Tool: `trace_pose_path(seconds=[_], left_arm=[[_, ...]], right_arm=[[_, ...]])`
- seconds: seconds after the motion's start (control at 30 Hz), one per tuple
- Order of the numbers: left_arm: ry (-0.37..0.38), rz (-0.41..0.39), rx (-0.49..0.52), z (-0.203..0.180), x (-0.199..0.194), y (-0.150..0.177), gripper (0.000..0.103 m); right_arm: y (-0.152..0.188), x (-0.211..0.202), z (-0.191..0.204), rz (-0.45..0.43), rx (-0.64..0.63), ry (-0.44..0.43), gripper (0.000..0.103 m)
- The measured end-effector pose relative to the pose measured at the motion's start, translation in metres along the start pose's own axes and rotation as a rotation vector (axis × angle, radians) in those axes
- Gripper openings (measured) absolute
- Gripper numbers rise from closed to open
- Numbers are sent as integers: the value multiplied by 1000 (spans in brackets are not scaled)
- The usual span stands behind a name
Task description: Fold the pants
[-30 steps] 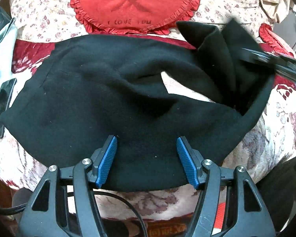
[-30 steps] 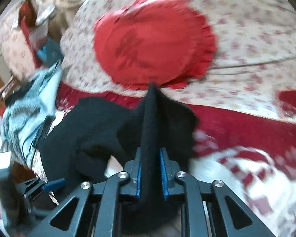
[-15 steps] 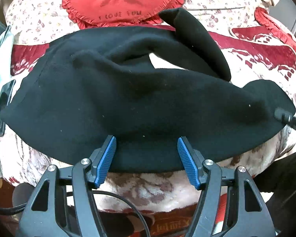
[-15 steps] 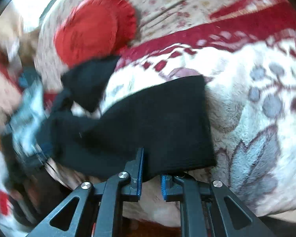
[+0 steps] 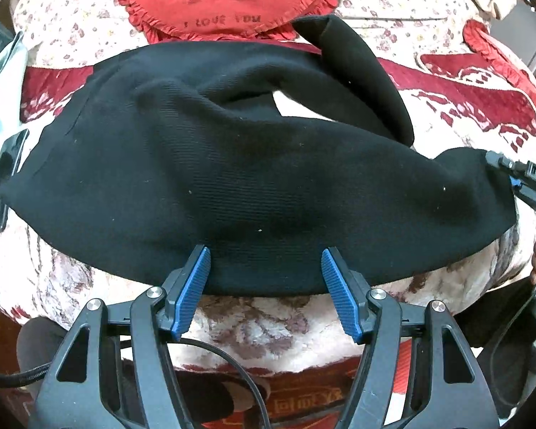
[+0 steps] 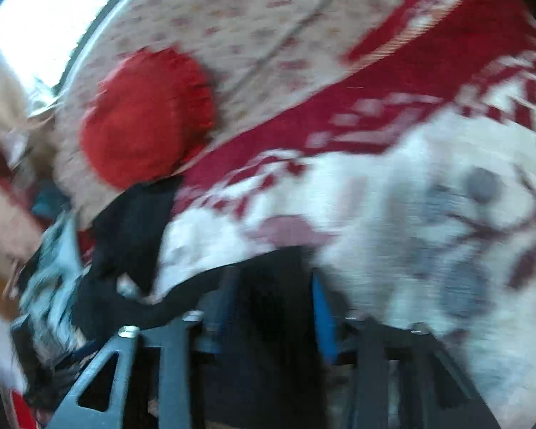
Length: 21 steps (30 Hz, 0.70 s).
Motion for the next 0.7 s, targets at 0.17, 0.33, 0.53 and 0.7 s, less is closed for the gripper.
trace_pose_path(seconds=[0.17,0.33,0.53,0.7], left_arm=[[-3,-27,-14,6,-6,-10,65],[-21,-82,-80,29,-19,-27,65],[-72,-105,-178,71,-21,-34,65],[-124,-118,-272,122,-26,-33,65]], right_arm=[[0,-2,19,-16,-143,66,8],[-27,-34,14,-110,-181,158,5],[-15,-9,-7,2,-172,237,1],[-27,-27,-6,-81,-127,281,5]])
Point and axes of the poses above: each gripper's, at about its wrist camera, not at the fingertips, and x roughly the way its jaws point, z to its left, y to its underside, the point moved 7 cm from there along x, roughly the way its jaws point, and after that the axes turned 6 degrees about -x, right-handed, at the moved point
